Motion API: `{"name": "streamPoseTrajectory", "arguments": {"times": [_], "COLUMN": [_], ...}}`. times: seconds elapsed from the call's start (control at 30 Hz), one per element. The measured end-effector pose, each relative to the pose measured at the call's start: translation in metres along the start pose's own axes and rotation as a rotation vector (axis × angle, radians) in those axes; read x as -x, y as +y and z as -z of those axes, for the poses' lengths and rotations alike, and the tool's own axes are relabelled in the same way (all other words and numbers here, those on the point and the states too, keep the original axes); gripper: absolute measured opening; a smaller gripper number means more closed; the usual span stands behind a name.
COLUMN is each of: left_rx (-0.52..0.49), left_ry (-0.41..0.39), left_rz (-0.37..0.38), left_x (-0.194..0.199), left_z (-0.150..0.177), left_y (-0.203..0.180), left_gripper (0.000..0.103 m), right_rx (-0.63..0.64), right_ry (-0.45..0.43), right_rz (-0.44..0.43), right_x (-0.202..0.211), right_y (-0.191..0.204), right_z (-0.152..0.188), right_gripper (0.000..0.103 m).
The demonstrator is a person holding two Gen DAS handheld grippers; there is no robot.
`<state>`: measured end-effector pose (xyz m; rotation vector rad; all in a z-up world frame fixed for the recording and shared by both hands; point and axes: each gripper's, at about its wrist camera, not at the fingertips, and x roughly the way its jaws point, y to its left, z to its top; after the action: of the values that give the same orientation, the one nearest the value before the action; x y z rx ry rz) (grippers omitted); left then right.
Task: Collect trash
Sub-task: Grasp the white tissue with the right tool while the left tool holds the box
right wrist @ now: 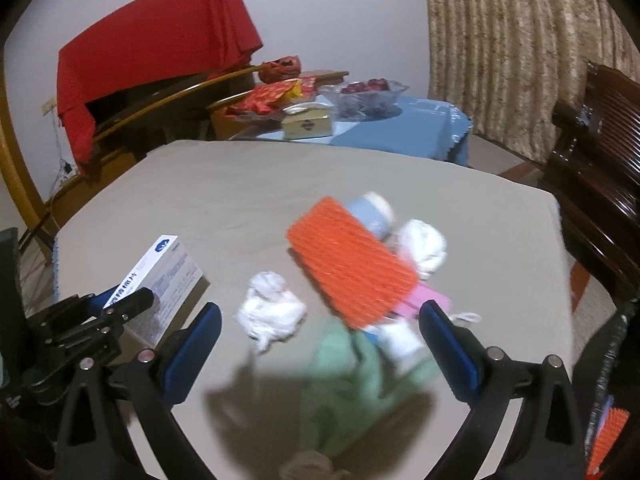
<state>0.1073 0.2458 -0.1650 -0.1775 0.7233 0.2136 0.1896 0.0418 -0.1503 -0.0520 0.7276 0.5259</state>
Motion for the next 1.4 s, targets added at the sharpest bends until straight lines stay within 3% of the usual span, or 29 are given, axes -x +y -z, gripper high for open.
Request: {"name": "streamPoseTrajectory", "arguments": {"times": [0.33, 0.5, 0.7, 0.77, 0.93, 1.13, 1.33, 1.4], "left_rx": [0.02, 0.025, 0.029, 0.029, 0.023, 0.013, 0.014, 0.001], "left_ry": [-0.007, -0.005, -0.001, -0.001, -0.013, -0.033, -0.019, -0.019], "left_rz": [-0.033, -0.039, -0.035, -0.035, -0.026, -0.004, -0.02, -0.012], "left_x": [-0.003, -0.003, -0.004, -0.004, 0.0, 0.008, 0.0, -0.002], "left_z": [0.0, 0.001, 0.002, 0.002, 0.001, -0.004, 0.0, -0.002], "left_y": [0.024, 0.033, 0.035, 0.036, 0.029, 0.018, 0.018, 0.018], "left_gripper": [0.03, 0.031, 0.031, 0.031, 0.031, 0.031, 0.031, 0.032], "right_rx": [0.007, 0.003, 0.04, 0.035, 0.037, 0.063, 0.048, 0.044], "right_ry": [0.067, 0.121, 0.173, 0.184, 0.162, 0.131, 0.16, 0.172], "right_rz": [0.024, 0.002, -0.017, -0.039, -0.068, -0.075, -0.068, -0.056], "right_x": [-0.038, -0.052, -0.064, -0.064, -0.054, -0.04, -0.055, -0.062], "right_y": [0.03, 0.036, 0.047, 0.044, 0.042, 0.043, 0.042, 0.041], "right_z": [0.005, 0.009, 0.015, 0.015, 0.008, 0.001, 0.006, 0.007], "right_gripper": [0.094, 0.078, 0.043, 0.025, 0.009, 0.009, 0.053, 0.06]}}
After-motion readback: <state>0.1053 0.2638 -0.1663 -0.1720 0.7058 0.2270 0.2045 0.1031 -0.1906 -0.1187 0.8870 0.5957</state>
